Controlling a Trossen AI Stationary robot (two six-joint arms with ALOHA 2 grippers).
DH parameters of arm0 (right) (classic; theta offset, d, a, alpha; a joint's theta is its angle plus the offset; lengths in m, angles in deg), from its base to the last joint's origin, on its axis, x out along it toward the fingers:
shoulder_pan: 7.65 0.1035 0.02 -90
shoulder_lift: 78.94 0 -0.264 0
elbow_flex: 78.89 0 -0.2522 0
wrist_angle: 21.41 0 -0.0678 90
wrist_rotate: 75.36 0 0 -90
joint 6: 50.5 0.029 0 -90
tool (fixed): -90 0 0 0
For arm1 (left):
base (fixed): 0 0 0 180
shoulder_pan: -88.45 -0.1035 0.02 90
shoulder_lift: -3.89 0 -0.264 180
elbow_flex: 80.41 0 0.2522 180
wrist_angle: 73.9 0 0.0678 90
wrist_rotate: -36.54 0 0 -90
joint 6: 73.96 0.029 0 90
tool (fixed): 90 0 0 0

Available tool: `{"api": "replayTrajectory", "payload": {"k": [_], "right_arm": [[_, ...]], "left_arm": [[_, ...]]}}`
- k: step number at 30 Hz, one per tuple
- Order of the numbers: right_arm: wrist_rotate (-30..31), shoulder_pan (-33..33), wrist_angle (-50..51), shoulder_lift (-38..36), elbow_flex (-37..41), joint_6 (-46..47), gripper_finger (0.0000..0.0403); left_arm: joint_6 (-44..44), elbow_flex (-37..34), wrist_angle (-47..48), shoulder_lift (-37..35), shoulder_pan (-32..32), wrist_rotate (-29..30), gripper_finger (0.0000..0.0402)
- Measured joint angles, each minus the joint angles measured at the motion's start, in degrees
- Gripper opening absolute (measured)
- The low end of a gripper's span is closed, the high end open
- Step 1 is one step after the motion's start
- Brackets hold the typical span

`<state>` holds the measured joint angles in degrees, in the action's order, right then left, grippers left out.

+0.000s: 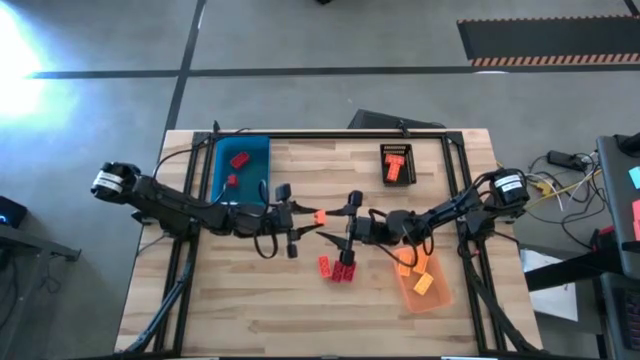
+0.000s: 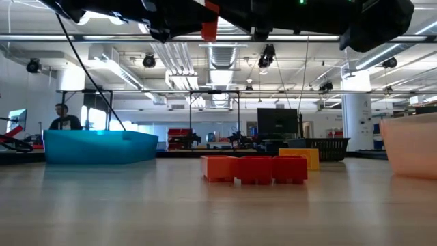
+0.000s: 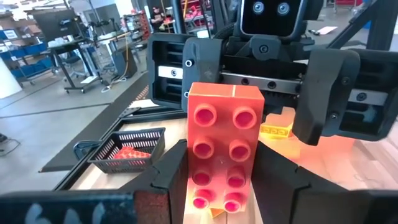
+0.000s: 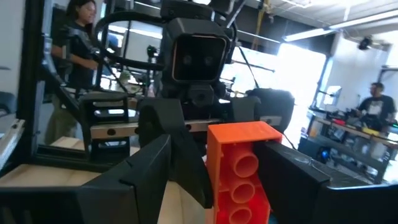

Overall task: Sort & place blocks by color
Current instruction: Put the orange game piece into the black bin

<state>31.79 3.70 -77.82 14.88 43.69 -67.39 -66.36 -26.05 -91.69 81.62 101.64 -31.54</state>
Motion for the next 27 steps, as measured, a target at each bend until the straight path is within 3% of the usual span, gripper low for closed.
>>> {"api": "replayTrajectory", "payload": {"k": [9, 20, 23, 27], "right_arm": [[2.6, 0.0, 0.2, 0.0, -0.1, -0.1, 0.0219], [9.5, 0.8, 11.4, -4.9, -0.2, 0.4, 0.0219], [9.5, 0.8, 15.1, -6.9, -0.2, 1.5, 0.0219], [9.1, 0.5, 15.4, -7.6, -0.2, 2.0, 0.0219]], "left_arm": [[0.0, 0.0, 0.3, 0.0, 0.0, 0.7, 0.0121], [0.3, -0.1, 5.5, -1.0, 0.2, 15.1, 0.0121], [0.3, -0.1, 5.7, -1.3, 0.2, 14.6, 0.0121], [0.2, -0.1, 5.4, -1.3, 0.2, 8.8, 0.0121]]}}
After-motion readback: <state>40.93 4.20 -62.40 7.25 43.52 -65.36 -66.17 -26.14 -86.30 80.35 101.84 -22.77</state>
